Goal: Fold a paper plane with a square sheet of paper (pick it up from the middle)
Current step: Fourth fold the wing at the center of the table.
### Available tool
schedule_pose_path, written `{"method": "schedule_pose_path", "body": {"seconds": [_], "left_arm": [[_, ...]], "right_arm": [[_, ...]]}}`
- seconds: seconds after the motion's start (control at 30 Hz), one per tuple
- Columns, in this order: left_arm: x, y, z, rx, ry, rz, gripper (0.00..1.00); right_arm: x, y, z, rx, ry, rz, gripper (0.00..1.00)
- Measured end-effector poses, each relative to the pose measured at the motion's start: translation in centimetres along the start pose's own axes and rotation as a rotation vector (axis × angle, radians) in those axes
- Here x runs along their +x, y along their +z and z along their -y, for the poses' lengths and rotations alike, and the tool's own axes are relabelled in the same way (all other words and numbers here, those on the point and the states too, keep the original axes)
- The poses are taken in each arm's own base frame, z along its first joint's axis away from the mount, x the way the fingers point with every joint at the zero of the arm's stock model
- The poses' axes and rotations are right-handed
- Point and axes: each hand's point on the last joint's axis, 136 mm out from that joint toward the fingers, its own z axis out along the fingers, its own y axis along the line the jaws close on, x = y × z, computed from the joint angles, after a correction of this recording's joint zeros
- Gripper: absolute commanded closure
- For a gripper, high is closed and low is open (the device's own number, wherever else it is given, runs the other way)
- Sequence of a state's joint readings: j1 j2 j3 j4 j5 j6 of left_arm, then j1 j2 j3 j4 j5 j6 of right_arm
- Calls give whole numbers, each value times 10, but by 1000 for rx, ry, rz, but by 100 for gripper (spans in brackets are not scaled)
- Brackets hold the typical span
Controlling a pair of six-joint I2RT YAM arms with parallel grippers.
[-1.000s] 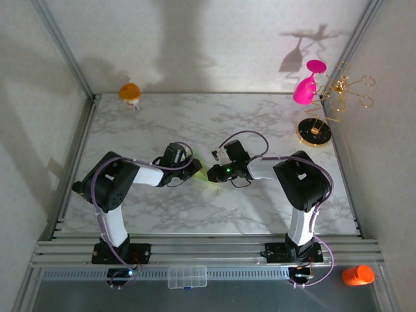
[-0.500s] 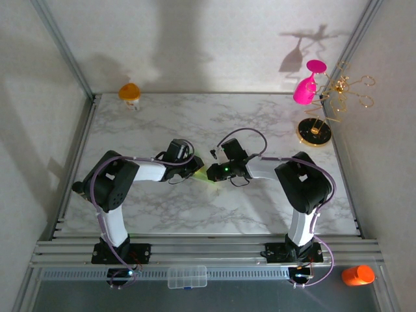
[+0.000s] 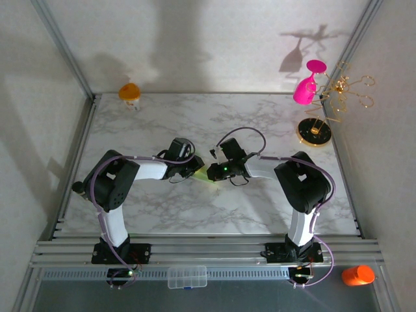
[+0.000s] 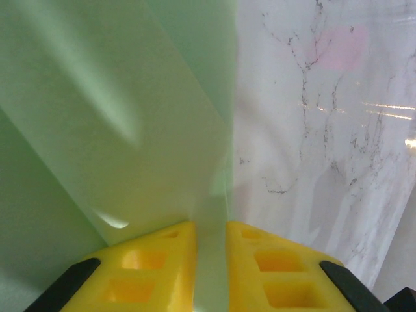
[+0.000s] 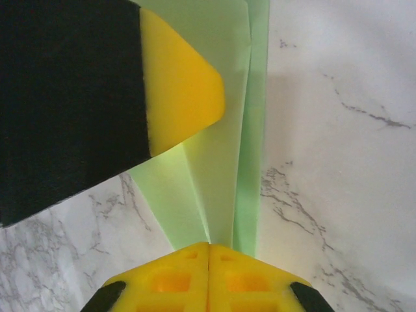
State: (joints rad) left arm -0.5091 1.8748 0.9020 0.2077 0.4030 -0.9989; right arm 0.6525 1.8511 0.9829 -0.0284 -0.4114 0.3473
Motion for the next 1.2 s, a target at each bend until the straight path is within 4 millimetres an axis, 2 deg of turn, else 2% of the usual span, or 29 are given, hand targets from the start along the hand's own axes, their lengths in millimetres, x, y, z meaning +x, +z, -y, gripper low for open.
{"method": "schedule_pose_path", "body": {"seconds": [0.5, 0.73, 0.9, 1.2], "left_arm": [[0, 1, -1, -9, -2, -1, 81], [0, 1, -2, -17, -3, -1, 83], [0, 1, -3, -19, -5, -2, 84], [0, 1, -3, -24, -6, -1, 85]], "right_arm": [[4, 4, 7, 26, 11, -16, 92], [-6, -7, -8, -18, -11, 19, 94], [-8, -8, -12, -41, -13, 24, 98], [-2, 5, -5, -35, 5, -12, 99]]}}
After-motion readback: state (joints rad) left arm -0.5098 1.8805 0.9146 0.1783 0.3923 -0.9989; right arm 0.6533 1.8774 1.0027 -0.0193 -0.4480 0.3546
